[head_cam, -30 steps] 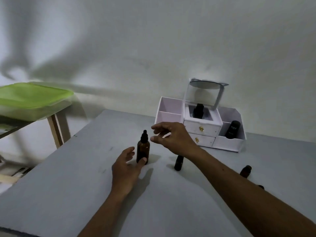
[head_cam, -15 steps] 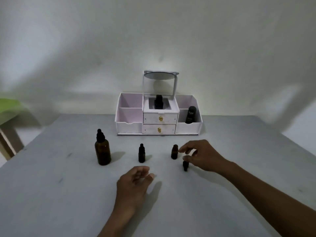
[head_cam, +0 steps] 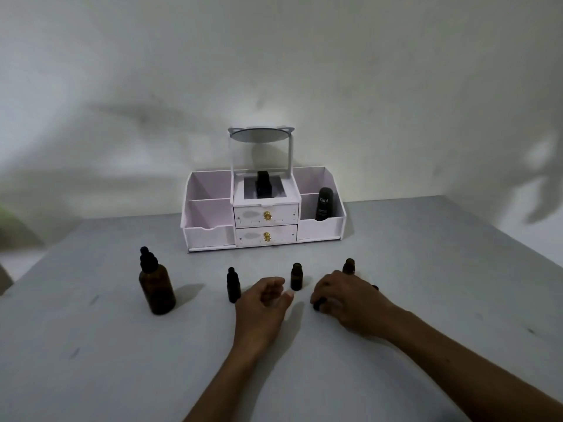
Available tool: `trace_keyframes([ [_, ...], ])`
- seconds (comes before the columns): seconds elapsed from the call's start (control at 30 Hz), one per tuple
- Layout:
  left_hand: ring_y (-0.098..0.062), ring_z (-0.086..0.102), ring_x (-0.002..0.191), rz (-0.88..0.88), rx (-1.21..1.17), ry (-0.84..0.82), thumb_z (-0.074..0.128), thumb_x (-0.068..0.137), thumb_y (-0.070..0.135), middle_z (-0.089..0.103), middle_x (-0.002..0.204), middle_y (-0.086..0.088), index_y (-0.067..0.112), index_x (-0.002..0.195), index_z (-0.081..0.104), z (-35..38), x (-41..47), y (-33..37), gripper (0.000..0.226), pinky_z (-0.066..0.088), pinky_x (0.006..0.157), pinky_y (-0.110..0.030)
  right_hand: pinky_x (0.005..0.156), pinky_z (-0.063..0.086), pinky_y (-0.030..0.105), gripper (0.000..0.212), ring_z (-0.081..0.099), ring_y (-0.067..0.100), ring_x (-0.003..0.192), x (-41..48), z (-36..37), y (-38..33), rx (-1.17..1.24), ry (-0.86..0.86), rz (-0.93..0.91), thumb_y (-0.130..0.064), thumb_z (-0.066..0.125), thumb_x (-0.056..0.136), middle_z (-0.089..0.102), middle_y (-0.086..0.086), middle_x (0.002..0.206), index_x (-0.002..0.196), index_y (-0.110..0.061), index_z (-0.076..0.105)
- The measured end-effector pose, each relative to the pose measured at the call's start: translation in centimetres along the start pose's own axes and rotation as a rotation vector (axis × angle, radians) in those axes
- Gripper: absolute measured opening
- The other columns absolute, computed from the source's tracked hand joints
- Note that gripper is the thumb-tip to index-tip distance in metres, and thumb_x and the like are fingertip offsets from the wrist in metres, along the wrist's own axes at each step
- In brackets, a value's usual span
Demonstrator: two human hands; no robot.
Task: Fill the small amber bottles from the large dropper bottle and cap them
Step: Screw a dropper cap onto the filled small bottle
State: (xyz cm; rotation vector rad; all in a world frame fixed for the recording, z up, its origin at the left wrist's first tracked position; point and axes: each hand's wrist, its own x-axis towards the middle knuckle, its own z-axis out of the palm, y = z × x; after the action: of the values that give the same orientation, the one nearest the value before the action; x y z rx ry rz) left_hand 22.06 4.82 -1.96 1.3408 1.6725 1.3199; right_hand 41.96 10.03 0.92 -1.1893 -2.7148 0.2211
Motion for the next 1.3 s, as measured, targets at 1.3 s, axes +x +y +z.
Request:
trace_keyframes([
  [1.3, 0.005, 0.057, 0.085, 0.190, 0.190, -0.040, 0.073, 0.083, 0.030, 0.071, 0.106, 0.012, 0.027, 0.111, 0.071, 2.4, 4.6, -0.8, 0.028, 0.037, 0.068, 0.007, 0.076, 0.059, 0.023, 0.029, 0.070, 0.007, 0.084, 6.6, 3.2, 0.0, 0.679, 0.595, 0.218, -0.033, 0.083, 0.076, 0.075, -0.006, 0.093, 0.100, -0.018, 0.077],
])
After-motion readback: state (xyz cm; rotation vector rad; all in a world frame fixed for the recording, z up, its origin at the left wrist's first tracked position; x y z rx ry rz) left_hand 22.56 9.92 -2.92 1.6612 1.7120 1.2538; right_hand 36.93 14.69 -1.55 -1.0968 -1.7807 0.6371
